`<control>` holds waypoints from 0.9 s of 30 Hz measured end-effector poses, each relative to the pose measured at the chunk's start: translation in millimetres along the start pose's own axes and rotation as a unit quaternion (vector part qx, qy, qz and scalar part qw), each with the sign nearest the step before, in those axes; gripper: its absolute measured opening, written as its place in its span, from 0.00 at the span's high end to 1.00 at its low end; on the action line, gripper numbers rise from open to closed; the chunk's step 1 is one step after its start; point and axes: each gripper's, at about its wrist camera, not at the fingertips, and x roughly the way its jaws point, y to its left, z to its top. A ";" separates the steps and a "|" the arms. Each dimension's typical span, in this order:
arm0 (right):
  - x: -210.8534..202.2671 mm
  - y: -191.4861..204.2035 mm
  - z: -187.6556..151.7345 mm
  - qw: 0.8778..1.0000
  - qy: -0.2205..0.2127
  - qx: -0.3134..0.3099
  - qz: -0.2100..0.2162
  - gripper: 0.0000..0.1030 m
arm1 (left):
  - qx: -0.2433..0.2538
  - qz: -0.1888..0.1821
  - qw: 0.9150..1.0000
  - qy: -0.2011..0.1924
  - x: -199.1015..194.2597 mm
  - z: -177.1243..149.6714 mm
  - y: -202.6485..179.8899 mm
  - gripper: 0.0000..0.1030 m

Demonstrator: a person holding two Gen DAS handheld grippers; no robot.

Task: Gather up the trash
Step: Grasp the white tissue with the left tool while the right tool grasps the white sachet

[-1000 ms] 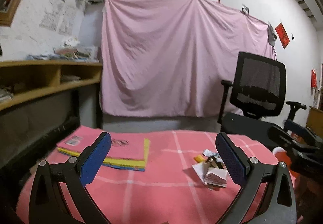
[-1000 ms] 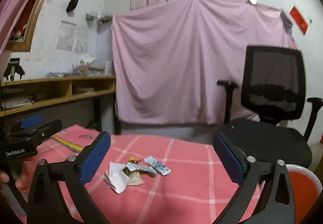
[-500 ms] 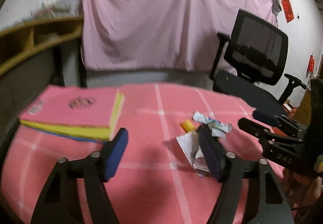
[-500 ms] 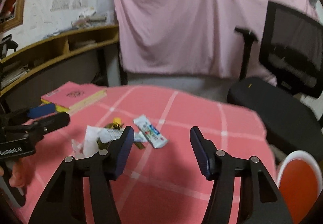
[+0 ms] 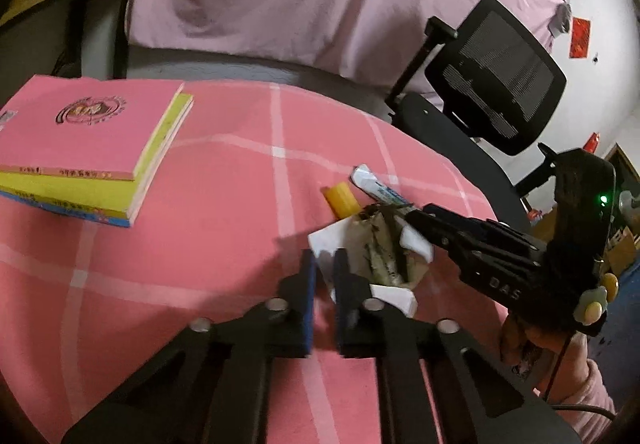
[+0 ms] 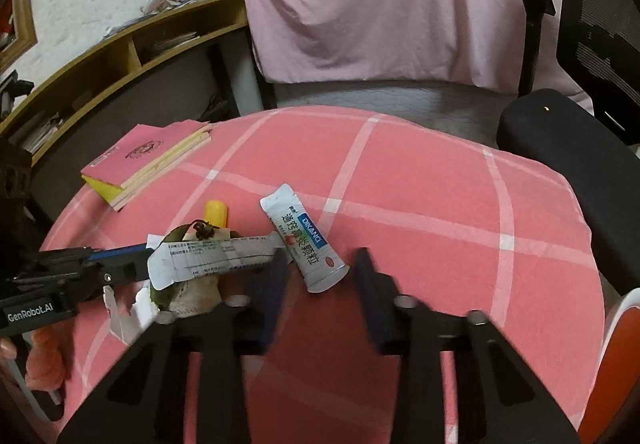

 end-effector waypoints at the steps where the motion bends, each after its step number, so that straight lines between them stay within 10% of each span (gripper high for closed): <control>1: -0.9 2.0 -1.1 1.000 0.000 -0.005 0.000 0.78 | 0.004 0.001 1.000 -0.005 -2.0 0.9 -2.3 0.98; 18: -89.3 32.3 -59.0 0.993 -0.102 -0.003 -0.057 0.80 | 0.120 0.092 0.975 -0.164 -66.1 -52.2 -57.6 1.00; 27: -131.2 44.6 -81.8 0.986 -0.145 0.005 -0.080 0.80 | 0.138 0.086 0.974 -0.158 -65.8 -74.1 -83.0 1.00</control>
